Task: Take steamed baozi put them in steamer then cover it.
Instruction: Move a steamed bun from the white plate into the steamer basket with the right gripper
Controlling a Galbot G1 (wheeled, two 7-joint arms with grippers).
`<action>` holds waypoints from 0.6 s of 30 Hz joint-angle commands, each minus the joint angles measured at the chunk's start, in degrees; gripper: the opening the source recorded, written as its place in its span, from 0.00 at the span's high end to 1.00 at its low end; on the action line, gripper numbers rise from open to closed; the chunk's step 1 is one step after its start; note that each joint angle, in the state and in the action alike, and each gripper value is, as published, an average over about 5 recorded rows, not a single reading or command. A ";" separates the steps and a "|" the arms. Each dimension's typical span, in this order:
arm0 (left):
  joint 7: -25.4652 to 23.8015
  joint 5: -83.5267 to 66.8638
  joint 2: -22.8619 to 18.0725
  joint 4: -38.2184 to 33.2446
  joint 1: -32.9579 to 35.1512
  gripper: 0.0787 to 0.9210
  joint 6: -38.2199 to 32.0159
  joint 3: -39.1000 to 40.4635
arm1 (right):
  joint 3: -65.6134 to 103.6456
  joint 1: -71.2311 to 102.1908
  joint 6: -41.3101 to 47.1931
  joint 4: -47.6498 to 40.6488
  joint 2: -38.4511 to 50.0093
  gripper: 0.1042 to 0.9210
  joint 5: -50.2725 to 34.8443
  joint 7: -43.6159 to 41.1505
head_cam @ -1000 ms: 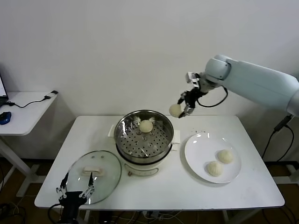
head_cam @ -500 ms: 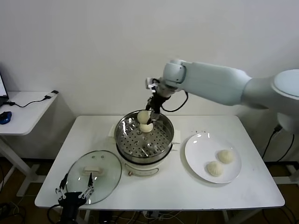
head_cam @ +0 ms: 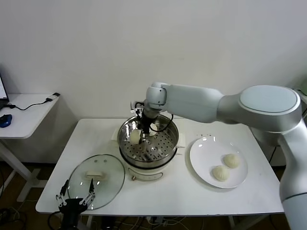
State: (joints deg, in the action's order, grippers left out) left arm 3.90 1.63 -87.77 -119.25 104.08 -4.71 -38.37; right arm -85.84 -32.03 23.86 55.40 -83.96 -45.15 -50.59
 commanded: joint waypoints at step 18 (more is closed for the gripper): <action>0.04 0.24 -0.15 -0.15 -0.20 0.12 0.45 0.25 | 0.21 -8.73 -2.63 8.11 10.44 0.12 -1.30 -5.97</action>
State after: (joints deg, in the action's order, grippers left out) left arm 3.93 1.77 -87.86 -119.24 103.81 -4.32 -38.20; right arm -84.88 -33.09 23.40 57.31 -81.45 -45.20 -52.07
